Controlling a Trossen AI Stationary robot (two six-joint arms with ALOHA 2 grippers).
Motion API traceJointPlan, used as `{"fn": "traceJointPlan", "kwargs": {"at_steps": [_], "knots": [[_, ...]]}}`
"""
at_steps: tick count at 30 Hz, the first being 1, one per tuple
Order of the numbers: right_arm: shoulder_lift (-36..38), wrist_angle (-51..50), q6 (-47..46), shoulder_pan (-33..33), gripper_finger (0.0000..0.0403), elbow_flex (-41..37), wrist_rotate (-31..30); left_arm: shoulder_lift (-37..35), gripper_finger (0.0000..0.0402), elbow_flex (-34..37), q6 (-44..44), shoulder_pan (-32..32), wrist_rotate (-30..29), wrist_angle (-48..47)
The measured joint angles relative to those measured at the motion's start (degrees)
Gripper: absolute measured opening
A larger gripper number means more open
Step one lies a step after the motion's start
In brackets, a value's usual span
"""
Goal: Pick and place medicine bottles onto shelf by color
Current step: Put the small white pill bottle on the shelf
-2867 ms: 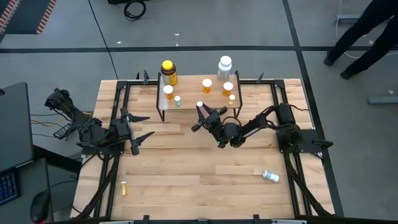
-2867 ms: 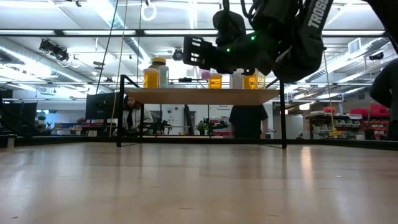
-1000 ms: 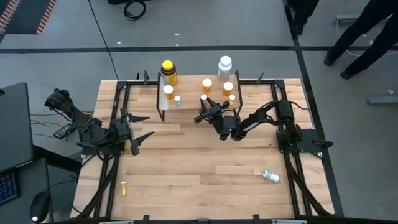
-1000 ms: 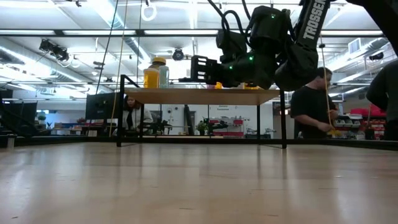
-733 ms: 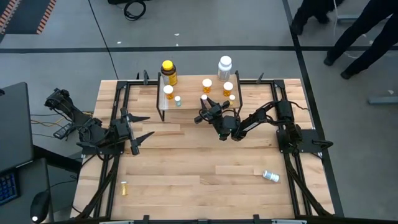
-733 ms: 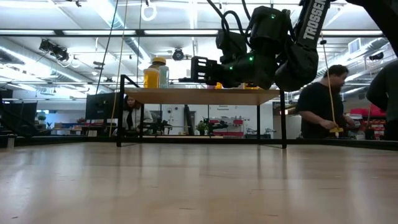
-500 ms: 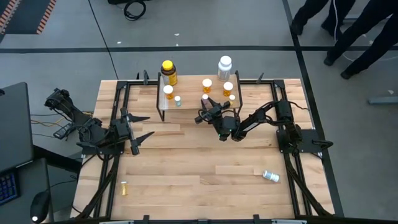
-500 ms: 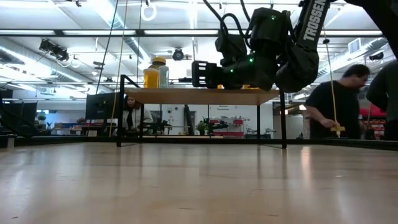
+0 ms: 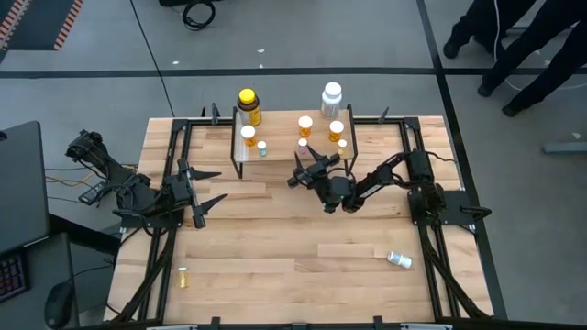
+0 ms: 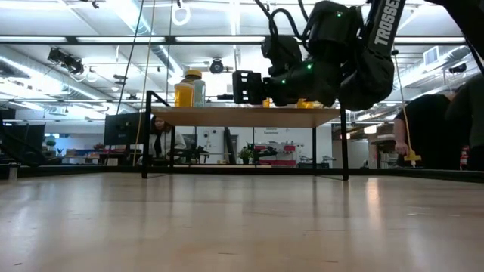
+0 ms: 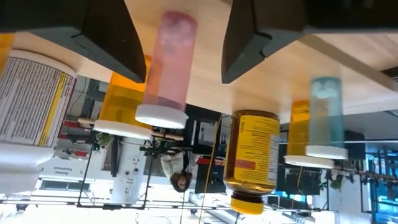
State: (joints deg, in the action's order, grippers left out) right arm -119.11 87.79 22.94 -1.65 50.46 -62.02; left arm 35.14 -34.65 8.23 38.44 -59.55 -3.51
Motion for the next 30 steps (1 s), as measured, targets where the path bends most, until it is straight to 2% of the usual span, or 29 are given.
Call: {"fn": "traceJointPlan", "kwargs": {"at_steps": [7,16,22,30], "knots": [[0.07,1.44,1.16,-2.64,0.0223,0.07,-0.49,0.00,0.0283,0.00,-0.83,0.00,-0.23,0.01],[0.09,1.53,1.26,-7.42,0.0223,0.09,-7.91,0.00,0.0283,0.00,-1.66,0.00,-0.87,0.04],[0.10,1.50,1.13,-11.89,0.0223,0.71,-9.94,0.00,0.0283,0.00,-3.90,0.00,-1.37,0.04],[0.20,1.13,0.97,-21.60,0.0223,0.92,-18.15,0.06,0.0283,0.00,-6.54,0.00,-1.36,-0.15]]}}
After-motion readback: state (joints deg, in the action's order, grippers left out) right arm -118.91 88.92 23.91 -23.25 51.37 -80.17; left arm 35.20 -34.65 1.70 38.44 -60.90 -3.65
